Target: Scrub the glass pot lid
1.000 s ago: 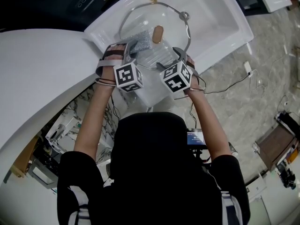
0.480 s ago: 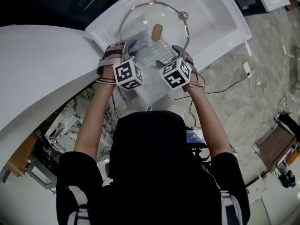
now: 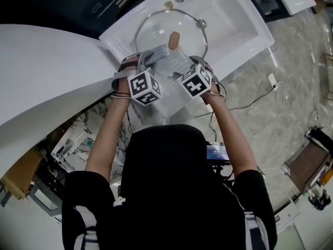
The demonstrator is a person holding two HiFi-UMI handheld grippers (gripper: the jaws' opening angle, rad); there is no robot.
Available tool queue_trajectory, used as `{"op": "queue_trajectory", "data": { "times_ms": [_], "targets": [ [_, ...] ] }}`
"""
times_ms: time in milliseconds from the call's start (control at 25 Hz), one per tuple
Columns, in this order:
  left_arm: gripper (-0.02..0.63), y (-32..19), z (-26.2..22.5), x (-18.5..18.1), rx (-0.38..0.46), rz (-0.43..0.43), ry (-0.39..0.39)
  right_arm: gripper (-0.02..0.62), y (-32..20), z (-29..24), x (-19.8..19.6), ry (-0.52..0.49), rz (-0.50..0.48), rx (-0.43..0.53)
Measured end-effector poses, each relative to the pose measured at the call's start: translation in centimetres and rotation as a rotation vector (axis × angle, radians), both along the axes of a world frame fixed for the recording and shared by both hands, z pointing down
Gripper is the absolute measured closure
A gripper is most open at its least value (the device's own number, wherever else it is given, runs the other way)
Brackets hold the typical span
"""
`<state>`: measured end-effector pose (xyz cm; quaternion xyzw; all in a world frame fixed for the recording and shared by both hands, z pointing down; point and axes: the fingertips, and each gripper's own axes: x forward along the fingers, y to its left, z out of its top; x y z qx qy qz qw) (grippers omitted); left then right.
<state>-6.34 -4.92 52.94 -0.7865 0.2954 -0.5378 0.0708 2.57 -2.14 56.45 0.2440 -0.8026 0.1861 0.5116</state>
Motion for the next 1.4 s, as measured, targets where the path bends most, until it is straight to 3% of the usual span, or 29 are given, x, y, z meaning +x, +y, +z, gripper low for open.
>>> {"op": "queue_trajectory", "data": {
  "times_ms": [40, 120, 280, 520, 680, 880, 1000, 1400],
  "targets": [
    [0.522, 0.1, -0.4, 0.0, 0.001, -0.009, 0.009, 0.226, 0.0, -0.4, 0.0, -0.011, 0.015, -0.011],
    [0.522, 0.3, -1.2, -0.1, 0.001, -0.037, 0.036, 0.308, 0.1, -1.5, 0.0, -0.036, 0.043, -0.025],
    [0.522, 1.0, -2.7, -0.2, -0.003, -0.080, 0.084, 0.356, -0.1, -3.8, 0.1, -0.066, 0.078, -0.013],
    [0.523, 1.3, -6.8, -0.6, 0.046, -0.103, 0.136, 0.462, -1.0, -8.4, 0.3, -0.126, 0.149, 0.048],
    [0.523, 1.4, -10.5, -0.6, 0.073, -0.145, 0.234, 0.549, -1.4, -12.0, 0.8, -0.210, 0.210, 0.098],
    [0.523, 1.6, -15.3, -0.8, 0.147, -0.165, 0.319, 0.583, -1.7, -17.2, 0.3, -0.374, 0.281, 0.127],
    [0.525, 1.5, -18.2, -0.9, 0.192, -0.181, 0.359, 0.594, -2.4, -21.1, -0.1, -0.432, 0.292, 0.206],
    [0.525, 1.2, -27.5, -0.3, 0.268, -0.193, 0.614, 0.595, -2.5, -32.7, -2.0, -0.635, 0.273, 0.433]
  ]
}}
